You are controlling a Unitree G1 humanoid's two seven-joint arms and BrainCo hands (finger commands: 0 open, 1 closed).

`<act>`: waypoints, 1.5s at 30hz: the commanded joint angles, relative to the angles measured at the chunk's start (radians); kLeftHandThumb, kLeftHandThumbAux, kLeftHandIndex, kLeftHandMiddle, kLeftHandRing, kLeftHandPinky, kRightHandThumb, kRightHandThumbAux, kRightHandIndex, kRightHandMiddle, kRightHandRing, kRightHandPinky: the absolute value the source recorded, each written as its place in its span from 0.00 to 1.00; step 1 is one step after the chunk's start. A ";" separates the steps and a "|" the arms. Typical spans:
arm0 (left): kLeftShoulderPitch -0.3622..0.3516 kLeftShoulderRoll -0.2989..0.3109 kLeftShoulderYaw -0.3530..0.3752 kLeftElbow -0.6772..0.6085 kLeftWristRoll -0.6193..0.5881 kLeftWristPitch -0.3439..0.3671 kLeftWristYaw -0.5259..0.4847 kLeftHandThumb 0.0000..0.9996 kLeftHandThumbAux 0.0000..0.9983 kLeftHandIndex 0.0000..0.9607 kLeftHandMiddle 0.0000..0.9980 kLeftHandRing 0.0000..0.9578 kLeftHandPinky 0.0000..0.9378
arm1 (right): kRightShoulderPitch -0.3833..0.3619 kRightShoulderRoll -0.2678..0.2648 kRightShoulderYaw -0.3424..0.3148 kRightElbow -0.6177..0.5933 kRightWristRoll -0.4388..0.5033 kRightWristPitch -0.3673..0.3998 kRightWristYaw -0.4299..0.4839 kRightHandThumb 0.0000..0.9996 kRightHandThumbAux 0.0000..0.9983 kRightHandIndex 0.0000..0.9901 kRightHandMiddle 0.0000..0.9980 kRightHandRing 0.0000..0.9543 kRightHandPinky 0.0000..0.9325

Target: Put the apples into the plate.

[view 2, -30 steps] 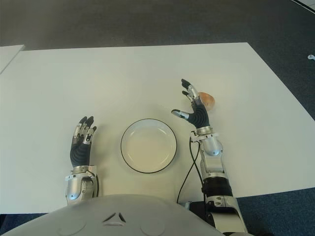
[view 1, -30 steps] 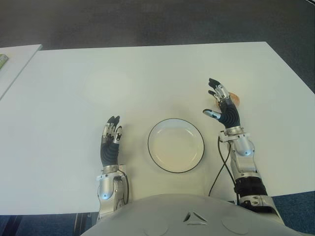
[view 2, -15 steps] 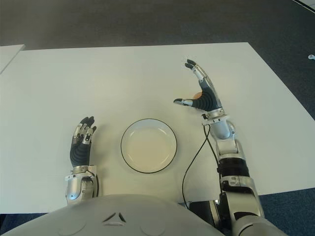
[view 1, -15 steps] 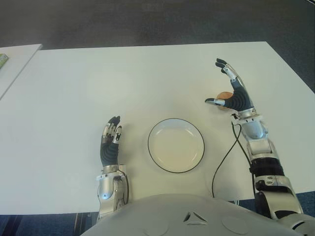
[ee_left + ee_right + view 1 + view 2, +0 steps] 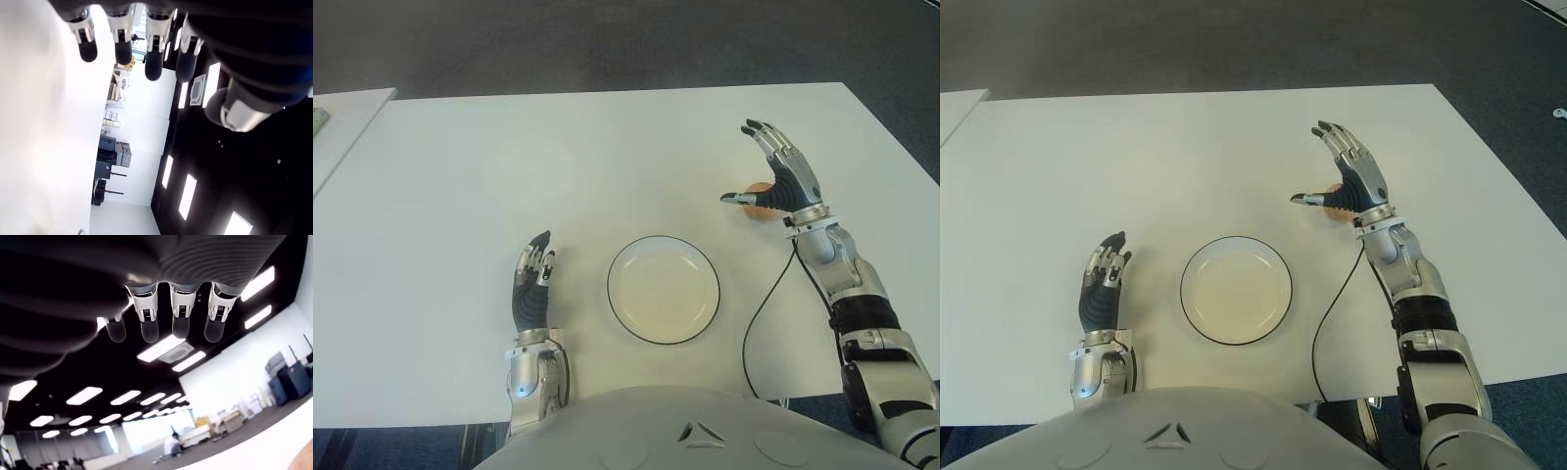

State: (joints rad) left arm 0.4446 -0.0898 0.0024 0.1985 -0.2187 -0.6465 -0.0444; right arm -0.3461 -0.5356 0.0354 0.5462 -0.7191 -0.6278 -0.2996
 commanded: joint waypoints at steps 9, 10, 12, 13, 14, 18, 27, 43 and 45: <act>-0.073 -0.044 0.038 0.203 -0.015 0.019 0.005 0.19 0.54 0.19 0.13 0.09 0.04 | -0.151 -0.081 0.119 0.310 -0.061 0.103 -0.064 0.46 0.46 0.04 0.00 0.00 0.02; -0.072 -0.043 0.037 0.201 -0.014 0.020 0.006 0.19 0.54 0.19 0.13 0.09 0.03 | -0.157 -0.082 0.125 0.322 -0.060 0.109 -0.065 0.47 0.46 0.04 0.00 0.00 0.02; -0.069 -0.042 0.036 0.197 -0.015 0.023 0.004 0.19 0.54 0.18 0.13 0.09 0.03 | -0.169 -0.085 0.137 0.340 -0.059 0.118 -0.068 0.47 0.46 0.04 0.00 0.00 0.03; -0.067 -0.045 0.035 0.193 -0.020 0.023 0.002 0.19 0.54 0.18 0.13 0.09 0.03 | -0.176 -0.087 0.145 0.354 -0.061 0.126 -0.069 0.47 0.46 0.04 0.00 0.00 0.03; -0.066 -0.046 0.035 0.191 -0.024 0.024 -0.001 0.19 0.55 0.18 0.13 0.09 0.03 | -0.182 -0.089 0.153 0.365 -0.062 0.131 -0.071 0.47 0.46 0.04 0.00 0.00 0.02; -0.059 -0.055 0.025 0.178 -0.015 0.012 0.003 0.19 0.55 0.18 0.12 0.08 0.04 | -0.198 -0.093 0.178 0.398 -0.061 0.146 -0.075 0.47 0.47 0.03 0.00 0.00 0.01; -0.038 -0.054 0.010 0.153 0.019 -0.022 0.005 0.21 0.54 0.14 0.11 0.08 0.09 | -0.228 -0.089 0.237 0.493 -0.052 0.169 -0.102 0.46 0.48 0.02 0.00 0.00 0.00; -0.032 -0.055 0.013 0.165 0.015 -0.045 -0.001 0.23 0.54 0.14 0.12 0.10 0.11 | -0.263 -0.075 0.298 0.610 -0.033 0.213 -0.148 0.43 0.47 0.01 0.00 0.00 0.05; -0.037 -0.050 0.018 0.167 0.002 -0.040 -0.009 0.23 0.54 0.14 0.12 0.10 0.11 | -0.266 -0.072 0.302 0.626 -0.029 0.218 -0.150 0.42 0.47 0.01 0.01 0.00 0.05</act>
State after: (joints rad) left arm 0.4470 -0.0894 -0.0041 0.1997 -0.1972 -0.6595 -0.0444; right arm -0.6056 -0.6224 0.3158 1.1221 -0.7509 -0.4391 -0.4518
